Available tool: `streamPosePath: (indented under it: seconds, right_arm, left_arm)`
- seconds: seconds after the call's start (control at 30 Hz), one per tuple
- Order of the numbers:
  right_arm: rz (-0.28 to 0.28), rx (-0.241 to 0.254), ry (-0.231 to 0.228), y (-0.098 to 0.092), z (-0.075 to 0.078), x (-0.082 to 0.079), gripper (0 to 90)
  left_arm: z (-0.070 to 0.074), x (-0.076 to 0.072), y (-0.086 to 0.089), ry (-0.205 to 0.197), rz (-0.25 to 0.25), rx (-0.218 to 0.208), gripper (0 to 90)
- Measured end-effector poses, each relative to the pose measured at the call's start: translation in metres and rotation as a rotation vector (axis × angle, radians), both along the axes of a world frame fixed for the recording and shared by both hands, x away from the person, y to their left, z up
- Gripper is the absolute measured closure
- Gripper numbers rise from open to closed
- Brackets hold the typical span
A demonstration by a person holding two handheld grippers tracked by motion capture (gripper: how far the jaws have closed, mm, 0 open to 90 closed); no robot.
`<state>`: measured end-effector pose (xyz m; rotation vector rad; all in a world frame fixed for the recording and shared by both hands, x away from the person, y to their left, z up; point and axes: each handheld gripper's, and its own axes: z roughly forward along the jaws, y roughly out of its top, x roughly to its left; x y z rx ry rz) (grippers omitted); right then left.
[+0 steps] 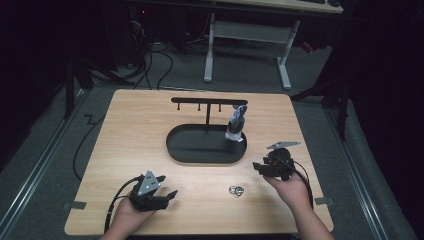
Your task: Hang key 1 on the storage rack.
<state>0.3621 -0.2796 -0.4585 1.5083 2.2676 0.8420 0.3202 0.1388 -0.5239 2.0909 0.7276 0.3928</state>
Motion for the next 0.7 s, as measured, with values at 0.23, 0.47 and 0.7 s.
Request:
streamPosePath:
  seconds: [0.23,0.47,0.7]
  right_arm:
    - [-0.015,0.085,-0.071,-0.004,-0.032,-0.036,53.3]
    - [0.009,0.131,-0.129,-0.002,-0.044,-0.067,53.6]
    - [0.068,0.117,-0.127,0.012,-0.048,-0.071,57.4]
  left_arm:
    - [-0.002,0.000,-0.004,-0.004,-0.010,0.006,32.9]
    - [0.000,-0.003,-0.006,0.011,-0.025,-0.023,32.8]
    - [0.001,-0.002,-0.008,0.007,-0.025,-0.016,32.8]
